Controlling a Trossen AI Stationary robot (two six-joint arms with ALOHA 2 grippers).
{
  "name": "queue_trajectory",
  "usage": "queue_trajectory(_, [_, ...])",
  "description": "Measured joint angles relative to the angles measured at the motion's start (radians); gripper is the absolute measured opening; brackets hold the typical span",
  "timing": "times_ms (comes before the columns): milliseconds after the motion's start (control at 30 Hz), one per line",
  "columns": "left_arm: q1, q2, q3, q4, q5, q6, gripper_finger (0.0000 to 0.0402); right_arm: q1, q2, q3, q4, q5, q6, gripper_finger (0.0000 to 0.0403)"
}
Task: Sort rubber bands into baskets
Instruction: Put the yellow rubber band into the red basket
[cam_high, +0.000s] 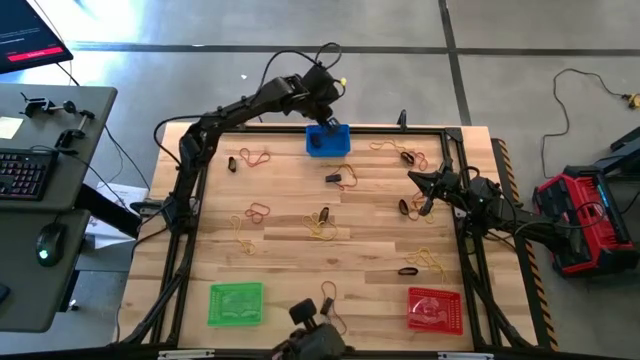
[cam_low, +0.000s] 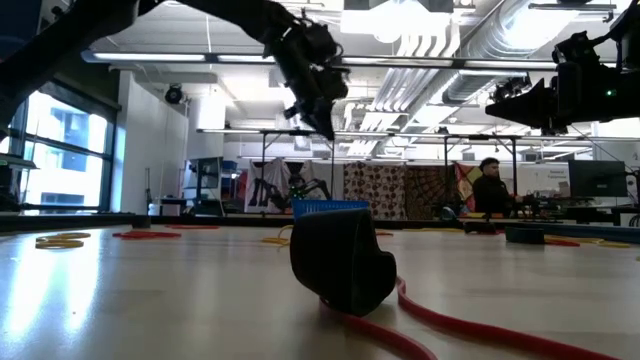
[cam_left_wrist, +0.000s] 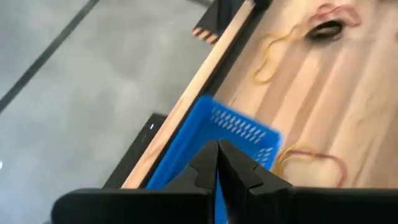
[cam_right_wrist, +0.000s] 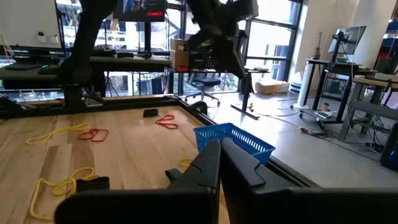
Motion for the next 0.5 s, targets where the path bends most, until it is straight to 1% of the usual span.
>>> queue_trajectory(200, [-0.049, -0.026, 0.000, 0.049, 0.002, -0.021, 0.0001, 0.000, 0.000, 0.000, 0.000, 0.000, 0.000, 0.0000])
queue_trajectory(367, [-0.085, -0.025, 0.000, 0.074, 0.027, -0.029, 0.0000, 0.000, 0.000, 0.000, 0.000, 0.000, 0.000, 0.0000])
queue_trajectory(500, [-0.122, -0.025, 0.000, 0.101, 0.025, -0.027, 0.0000, 0.000, 0.000, 0.000, 0.000, 0.000, 0.000, 0.0000])
